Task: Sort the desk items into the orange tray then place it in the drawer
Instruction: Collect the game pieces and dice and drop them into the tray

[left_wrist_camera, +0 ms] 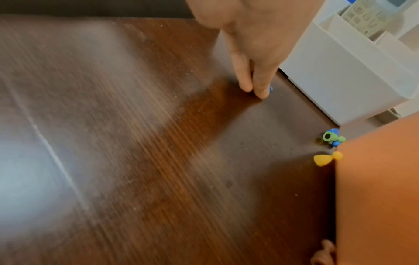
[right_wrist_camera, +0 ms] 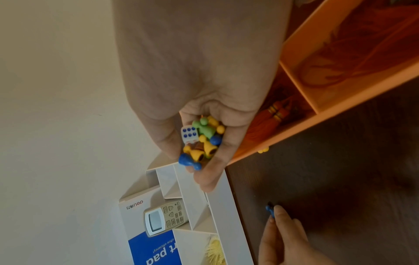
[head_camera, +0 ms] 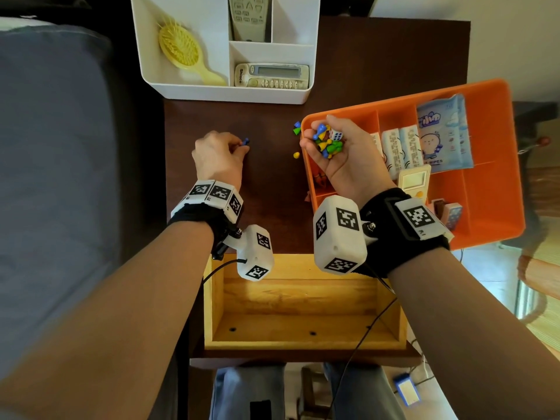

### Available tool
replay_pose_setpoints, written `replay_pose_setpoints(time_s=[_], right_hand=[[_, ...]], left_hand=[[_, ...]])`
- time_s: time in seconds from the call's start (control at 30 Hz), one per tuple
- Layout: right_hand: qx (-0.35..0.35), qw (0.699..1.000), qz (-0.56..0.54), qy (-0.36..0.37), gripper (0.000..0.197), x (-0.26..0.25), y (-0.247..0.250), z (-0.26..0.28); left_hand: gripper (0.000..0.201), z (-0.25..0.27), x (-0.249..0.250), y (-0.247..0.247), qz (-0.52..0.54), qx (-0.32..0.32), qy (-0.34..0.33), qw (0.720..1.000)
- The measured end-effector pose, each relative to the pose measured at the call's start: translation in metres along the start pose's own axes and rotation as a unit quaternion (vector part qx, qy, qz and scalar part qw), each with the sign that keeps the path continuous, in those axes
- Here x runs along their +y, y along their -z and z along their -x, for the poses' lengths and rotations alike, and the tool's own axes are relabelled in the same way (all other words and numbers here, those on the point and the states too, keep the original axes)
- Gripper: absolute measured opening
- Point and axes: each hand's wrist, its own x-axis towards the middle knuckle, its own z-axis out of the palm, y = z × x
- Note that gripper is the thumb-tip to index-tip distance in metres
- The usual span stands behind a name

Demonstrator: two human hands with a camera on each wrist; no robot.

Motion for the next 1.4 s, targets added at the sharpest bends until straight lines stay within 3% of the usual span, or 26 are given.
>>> replay_pose_setpoints(time_s=[0.2, 0.3, 0.47, 0.57, 0.67, 0.93, 1.13, 1.2, 1.3, 1.4], right_hand=[[0.008, 1.000, 0.005, -0.009, 0.019, 0.003, 0.000, 0.002], [0.028, 0.999, -0.013, -0.024, 0.029, 0.003, 0.001, 0.004], [0.025, 0.998, -0.044, -0.041, 0.022, 0.001, 0.003, 0.005], [0.008, 0.998, -0.056, -0.029, 0.039, 0.004, 0.008, 0.005], [-0.022, 0.998, -0.050, -0.028, 0.041, 0.005, 0.009, 0.009], [-0.051, 0.996, -0.071, -0.031, 0.032, 0.004, 0.017, 0.009], [-0.045, 0.990, -0.127, -0.040, 0.018, 0.001, 0.018, 0.012], [-0.037, 0.991, -0.122, -0.029, 0.019, -0.003, 0.016, 0.014], [-0.021, 0.996, -0.086, -0.006, 0.017, -0.011, 0.014, 0.016], [-0.026, 0.997, -0.072, 0.011, 0.020, -0.015, 0.014, 0.017]], left_hand=[[0.019, 0.012, 0.009, 0.008, 0.185, -0.013, -0.001, 0.983], [0.019, 0.019, 0.024, 0.014, 0.232, -0.004, -0.050, 0.971], [0.020, 0.031, 0.051, 0.022, 0.251, -0.015, -0.158, 0.955], [0.022, 0.039, 0.068, 0.025, 0.231, -0.058, -0.225, 0.945], [0.024, 0.043, 0.078, 0.024, 0.166, -0.098, -0.278, 0.941], [0.021, 0.044, 0.086, 0.017, 0.062, -0.083, -0.370, 0.923], [0.028, 0.047, 0.088, 0.013, 0.083, -0.070, -0.409, 0.906], [0.031, 0.046, 0.085, 0.014, 0.124, -0.016, -0.400, 0.908], [0.023, 0.036, 0.073, 0.015, 0.165, 0.060, -0.329, 0.928], [0.019, 0.028, 0.057, 0.012, 0.125, 0.049, -0.246, 0.960]])
